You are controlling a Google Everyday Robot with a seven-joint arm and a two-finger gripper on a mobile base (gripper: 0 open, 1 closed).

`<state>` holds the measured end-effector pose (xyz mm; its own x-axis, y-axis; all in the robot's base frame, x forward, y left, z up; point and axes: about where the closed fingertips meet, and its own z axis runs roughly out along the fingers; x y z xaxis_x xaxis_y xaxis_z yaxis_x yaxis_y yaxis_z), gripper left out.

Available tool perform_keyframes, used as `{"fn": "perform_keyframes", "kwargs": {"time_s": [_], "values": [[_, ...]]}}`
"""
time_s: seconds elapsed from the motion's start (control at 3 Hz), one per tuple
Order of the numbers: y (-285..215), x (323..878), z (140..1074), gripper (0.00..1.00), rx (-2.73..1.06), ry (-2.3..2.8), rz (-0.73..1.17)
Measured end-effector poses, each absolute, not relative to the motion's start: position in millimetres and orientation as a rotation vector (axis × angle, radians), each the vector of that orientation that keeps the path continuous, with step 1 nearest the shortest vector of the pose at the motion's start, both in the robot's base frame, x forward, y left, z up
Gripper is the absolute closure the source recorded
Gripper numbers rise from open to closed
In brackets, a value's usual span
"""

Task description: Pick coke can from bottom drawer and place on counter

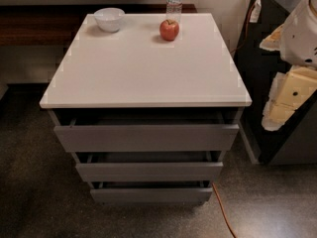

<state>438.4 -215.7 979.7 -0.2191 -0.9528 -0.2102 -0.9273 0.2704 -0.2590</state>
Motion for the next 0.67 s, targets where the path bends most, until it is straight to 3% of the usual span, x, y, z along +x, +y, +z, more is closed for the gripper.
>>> {"fn": "perform_keyframes", "kwargs": {"time_s": [0.67], "values": [[-203, 443, 963, 0.00, -1.715, 2.188, -0.077]]}}
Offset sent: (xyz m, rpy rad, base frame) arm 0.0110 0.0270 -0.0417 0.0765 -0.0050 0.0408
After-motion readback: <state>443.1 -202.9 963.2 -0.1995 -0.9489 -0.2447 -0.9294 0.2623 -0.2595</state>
